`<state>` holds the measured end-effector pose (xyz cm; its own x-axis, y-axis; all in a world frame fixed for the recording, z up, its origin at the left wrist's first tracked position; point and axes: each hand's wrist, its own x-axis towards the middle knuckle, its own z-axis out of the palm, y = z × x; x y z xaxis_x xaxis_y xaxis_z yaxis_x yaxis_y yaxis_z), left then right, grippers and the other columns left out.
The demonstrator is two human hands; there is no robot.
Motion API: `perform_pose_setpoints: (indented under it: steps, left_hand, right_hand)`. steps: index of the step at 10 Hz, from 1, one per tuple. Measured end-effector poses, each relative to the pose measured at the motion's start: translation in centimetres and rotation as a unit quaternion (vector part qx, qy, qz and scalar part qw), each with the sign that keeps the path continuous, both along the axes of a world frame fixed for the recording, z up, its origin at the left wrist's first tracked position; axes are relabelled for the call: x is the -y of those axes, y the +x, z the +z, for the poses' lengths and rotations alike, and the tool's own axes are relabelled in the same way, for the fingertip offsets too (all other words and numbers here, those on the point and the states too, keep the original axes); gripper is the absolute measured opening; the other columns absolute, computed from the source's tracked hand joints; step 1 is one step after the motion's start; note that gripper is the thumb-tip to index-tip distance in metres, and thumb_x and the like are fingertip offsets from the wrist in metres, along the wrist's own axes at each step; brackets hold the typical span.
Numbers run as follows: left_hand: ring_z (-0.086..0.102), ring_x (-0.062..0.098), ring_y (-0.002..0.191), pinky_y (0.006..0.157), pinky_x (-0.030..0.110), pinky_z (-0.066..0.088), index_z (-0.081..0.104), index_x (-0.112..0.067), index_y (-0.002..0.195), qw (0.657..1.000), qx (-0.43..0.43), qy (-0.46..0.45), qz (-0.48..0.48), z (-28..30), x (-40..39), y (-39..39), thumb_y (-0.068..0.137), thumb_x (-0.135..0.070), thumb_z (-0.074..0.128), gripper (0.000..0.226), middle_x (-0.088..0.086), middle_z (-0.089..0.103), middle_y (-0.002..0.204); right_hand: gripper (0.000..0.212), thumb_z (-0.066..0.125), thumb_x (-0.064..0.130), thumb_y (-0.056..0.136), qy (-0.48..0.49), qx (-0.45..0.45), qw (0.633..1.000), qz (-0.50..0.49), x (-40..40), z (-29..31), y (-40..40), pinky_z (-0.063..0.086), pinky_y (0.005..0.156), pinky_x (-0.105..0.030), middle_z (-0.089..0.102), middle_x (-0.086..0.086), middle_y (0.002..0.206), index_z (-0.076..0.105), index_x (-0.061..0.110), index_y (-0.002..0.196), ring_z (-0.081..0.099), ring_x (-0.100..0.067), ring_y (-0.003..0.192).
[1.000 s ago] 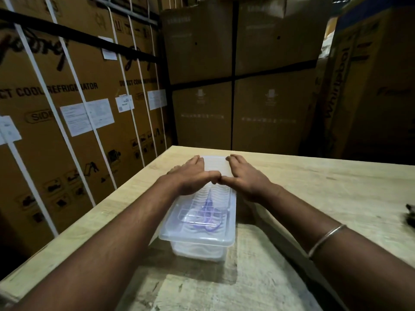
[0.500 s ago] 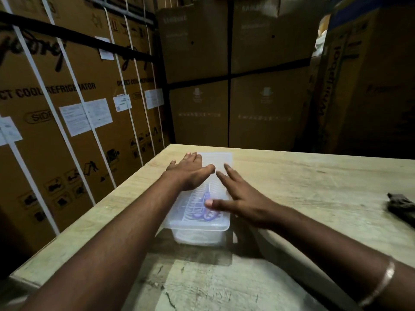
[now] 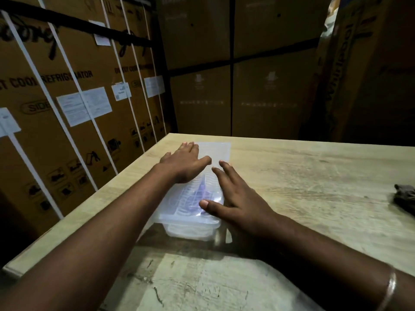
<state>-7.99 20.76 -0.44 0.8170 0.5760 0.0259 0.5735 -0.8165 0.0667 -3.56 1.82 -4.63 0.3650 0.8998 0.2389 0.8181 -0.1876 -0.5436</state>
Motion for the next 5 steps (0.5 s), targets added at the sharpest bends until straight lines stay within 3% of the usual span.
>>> perform_pose_setpoints:
  steps: [1, 2, 3, 4, 5]
  left_hand:
    - [0.003, 0.016, 0.153, 0.117, 0.05, 0.02, 0.014, -0.023, 0.158, 0.999, -0.003, 0.036, -0.017, 0.4, 0.4, 0.0, 0.1, -0.056, 0.025, 0.069, -0.003, 0.006, 0.167]
    - [0.027, 0.019, 0.146, 0.114, 0.046, 0.027, 0.033, -0.026, 0.153, 0.994, 0.03, 0.098, -0.049, 0.7, 0.7, -0.8, 0.098, -0.057, 0.03, 0.063, -0.001, 0.031, 0.16]
    - [0.046, 0.021, 0.124, 0.096, 0.041, 0.037, 0.049, -0.025, 0.144, 0.991, 0.039, 0.117, -0.06, 1.3, 1.2, -1.0, 0.091, -0.06, 0.026, 0.068, 0.002, 0.051, 0.138]
    - [0.047, 0.022, 0.122, 0.092, 0.04, 0.038, 0.044, -0.025, 0.146, 0.994, -0.01, 0.094, -0.045, 2.7, 2.0, -0.9, 0.094, -0.059, 0.026, 0.065, 0.001, 0.048, 0.138]
    - [0.048, 0.026, 0.123, 0.092, 0.043, 0.041, 0.047, -0.021, 0.139, 0.995, -0.078, 0.058, 0.011, 3.0, 3.0, -0.9, 0.097, -0.049, 0.038, 0.051, 0.004, 0.048, 0.137]
  right_hand:
    - [0.096, 0.036, 0.081, 0.077, -0.004, 0.0, 1.0, -0.005, 0.0, 0.0, 0.3, 0.012, 0.119, -0.036, -0.006, 0.012, 0.164, 0.009, 0.031, 0.154, -0.005, -0.007, 0.149]
    - [0.086, 0.039, 0.078, 0.081, 0.017, -0.013, 1.0, -0.002, 0.0, 0.3, 1.0, 0.018, 0.119, -0.035, 0.007, 0.012, 0.163, 0.021, 0.034, 0.152, 0.006, -0.007, 0.148]
    - [0.07, 0.042, 0.066, 0.09, 0.003, -0.111, 0.994, 0.013, 0.4, 1.4, 2.1, 0.024, 0.117, -0.033, 0.014, 0.015, 0.162, 0.031, 0.032, 0.15, 0.016, -0.004, 0.146]
    - [0.066, 0.053, 0.051, 0.093, -0.05, -0.148, 0.988, 0.005, 1.8, 3.4, 2.8, 0.023, 0.112, -0.025, 0.02, 0.009, 0.162, 0.031, 0.029, 0.151, 0.021, -0.007, 0.146]
    - [0.061, 0.058, 0.042, 0.093, -0.112, -0.176, 0.976, -0.067, 3.5, 4.3, 3.9, 0.035, 0.111, -0.03, 0.045, -0.006, 0.15, 0.04, 0.019, 0.147, 0.043, -0.019, 0.136]
